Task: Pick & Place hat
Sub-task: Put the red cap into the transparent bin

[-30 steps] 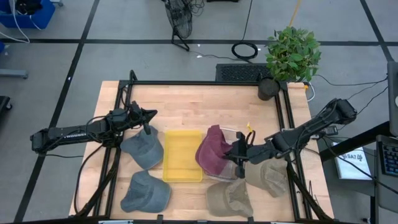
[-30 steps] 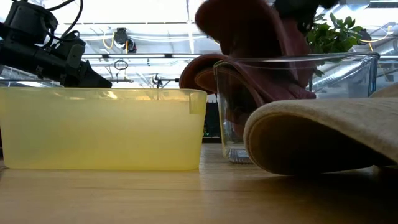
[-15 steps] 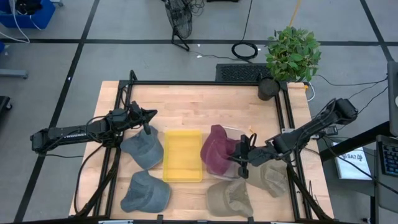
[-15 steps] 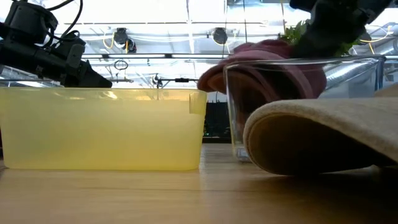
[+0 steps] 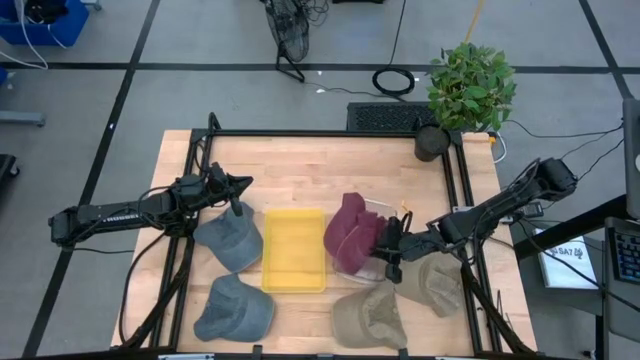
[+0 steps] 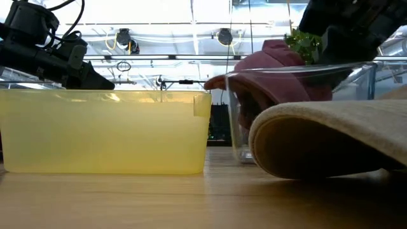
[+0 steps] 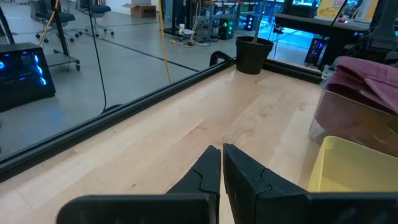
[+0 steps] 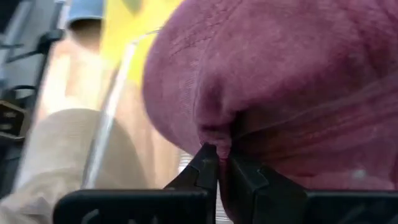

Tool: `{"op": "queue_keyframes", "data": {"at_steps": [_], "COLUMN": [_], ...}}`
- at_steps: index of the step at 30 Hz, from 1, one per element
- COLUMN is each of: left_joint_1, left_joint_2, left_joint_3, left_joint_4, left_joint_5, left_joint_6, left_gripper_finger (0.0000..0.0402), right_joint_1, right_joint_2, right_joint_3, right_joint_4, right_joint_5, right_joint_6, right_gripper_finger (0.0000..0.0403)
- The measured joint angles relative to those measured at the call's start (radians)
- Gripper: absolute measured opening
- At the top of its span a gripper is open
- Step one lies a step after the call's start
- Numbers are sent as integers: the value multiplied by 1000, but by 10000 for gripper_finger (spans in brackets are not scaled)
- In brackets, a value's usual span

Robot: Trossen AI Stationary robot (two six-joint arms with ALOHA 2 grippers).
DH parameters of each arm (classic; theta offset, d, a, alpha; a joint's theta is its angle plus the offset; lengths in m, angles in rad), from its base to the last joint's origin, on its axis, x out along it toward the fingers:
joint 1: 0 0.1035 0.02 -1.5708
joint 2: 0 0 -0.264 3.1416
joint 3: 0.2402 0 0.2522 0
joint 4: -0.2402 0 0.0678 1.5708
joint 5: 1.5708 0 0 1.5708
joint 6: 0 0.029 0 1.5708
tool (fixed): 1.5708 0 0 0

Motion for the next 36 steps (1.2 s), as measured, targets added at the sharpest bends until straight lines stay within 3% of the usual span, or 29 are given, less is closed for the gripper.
{"op": "queue_keyframes", "data": {"at_steps": [4, 12, 18, 23, 28, 36], "left_joint_1": [0, 0, 0, 0, 0, 0], "left_joint_2": [0, 0, 0, 0, 0, 0], "left_joint_3": [0, 0, 0, 0, 0, 0], "left_joint_4": [0, 0, 0, 0, 0, 0], "left_joint_5": [0, 0, 0, 0, 0, 0], "left_joint_6": [0, 0, 0, 0, 0, 0], "left_gripper_finger": [26, 26, 26, 26, 26, 26], "right_joint_1": [1, 1, 1, -8, -49, -151], "right_joint_2": [-43, -125, -176, -227, -245, -177], "right_joint_3": [4, 8, 8, 10, 10, 10], "right_joint_4": [39, 31, 89, 132, 144, 162], "right_joint_5": [-63, -61, -47, 24, -3, -120], "right_joint_6": [-27, -53, -156, -245, -313, -323], "right_gripper_finger": [35, 80, 88, 66, 6, 2]}}
